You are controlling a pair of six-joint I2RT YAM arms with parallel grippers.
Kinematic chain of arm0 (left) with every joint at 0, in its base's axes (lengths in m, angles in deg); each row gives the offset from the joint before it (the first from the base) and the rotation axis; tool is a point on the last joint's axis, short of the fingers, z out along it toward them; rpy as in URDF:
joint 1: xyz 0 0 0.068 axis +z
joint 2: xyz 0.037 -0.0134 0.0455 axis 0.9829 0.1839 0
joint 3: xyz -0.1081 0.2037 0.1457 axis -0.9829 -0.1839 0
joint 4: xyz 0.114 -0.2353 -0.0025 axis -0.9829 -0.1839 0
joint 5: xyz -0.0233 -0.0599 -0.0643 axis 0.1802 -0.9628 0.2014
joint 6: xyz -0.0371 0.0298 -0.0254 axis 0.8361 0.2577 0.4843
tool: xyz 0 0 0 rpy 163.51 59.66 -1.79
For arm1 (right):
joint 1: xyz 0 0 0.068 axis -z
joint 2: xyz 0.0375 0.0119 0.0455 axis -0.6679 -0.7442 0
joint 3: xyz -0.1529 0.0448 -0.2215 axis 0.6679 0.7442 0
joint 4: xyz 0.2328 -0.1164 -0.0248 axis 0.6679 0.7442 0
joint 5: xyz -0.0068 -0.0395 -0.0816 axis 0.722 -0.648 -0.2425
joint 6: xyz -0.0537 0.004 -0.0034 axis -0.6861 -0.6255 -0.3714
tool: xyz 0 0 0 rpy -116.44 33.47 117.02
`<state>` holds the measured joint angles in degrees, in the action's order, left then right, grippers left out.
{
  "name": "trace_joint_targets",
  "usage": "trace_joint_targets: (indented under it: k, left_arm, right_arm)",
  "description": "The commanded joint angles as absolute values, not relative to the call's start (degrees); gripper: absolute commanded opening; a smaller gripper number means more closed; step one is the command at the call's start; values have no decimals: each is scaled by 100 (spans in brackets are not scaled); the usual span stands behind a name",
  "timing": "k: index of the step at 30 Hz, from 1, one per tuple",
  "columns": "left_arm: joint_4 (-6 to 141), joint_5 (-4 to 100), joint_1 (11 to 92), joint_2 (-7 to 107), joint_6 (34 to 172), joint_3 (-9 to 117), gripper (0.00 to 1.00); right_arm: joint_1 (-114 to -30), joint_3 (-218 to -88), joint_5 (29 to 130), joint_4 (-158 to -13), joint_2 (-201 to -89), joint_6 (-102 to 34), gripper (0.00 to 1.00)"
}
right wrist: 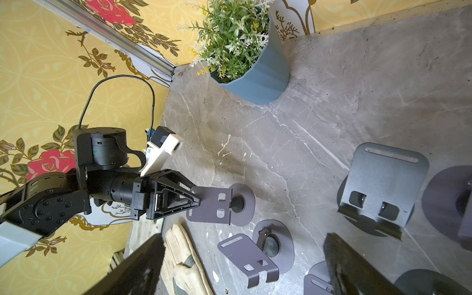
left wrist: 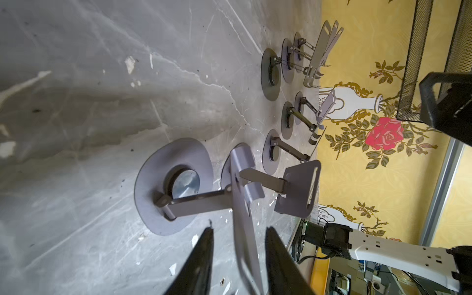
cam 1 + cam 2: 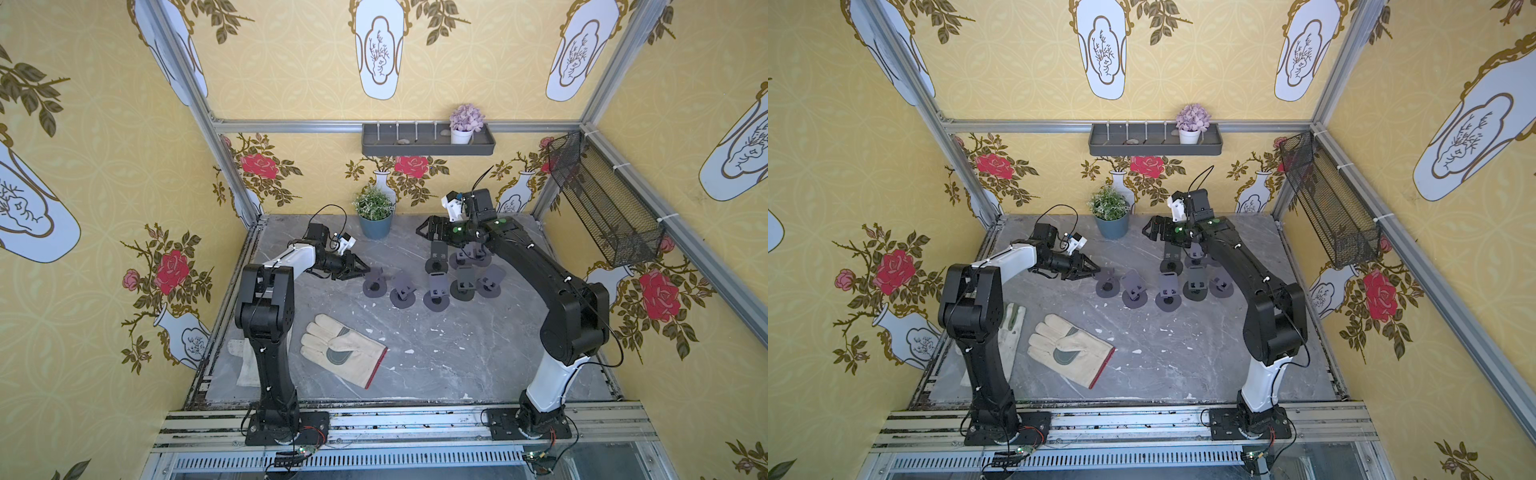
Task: Open the phone stand
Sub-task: Place the phone stand at the center of the board, then reset both arms
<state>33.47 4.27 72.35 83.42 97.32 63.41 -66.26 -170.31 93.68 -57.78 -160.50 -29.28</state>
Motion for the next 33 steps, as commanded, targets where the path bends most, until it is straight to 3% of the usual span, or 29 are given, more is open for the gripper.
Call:
trace_joint_targets:
  k: [1,3,7,16,25,33]
  left_arm:
    - [3622,499,7237,8211,9881,6337,55]
    - [3928,560,7239,8058,10043,6259,77]
    - [4551,554,7241,7790,10378,6029,100]
    - [4654,883,7246,7194,10334,5522,99]
    - [5248,1895,7230,5417,10225,3923,99]
    - [5759,2739,7199,4243,10146,2798,99]
  right_arm:
    - [-6619,-17040,9323,-5932,-16057,-2944,98]
    - [-6624,-17029,9322,-5940,-16058,-2948,98]
    - [-6620,-17004,9318,-5940,-16052,-2948,98]
    - [-6625,-16865,9269,-5967,-15959,-2900,98]
    - [-6650,-16643,9131,-6033,-15756,-2826,98]
    - [-6686,-16184,8233,-5988,-15239,-3050,98]
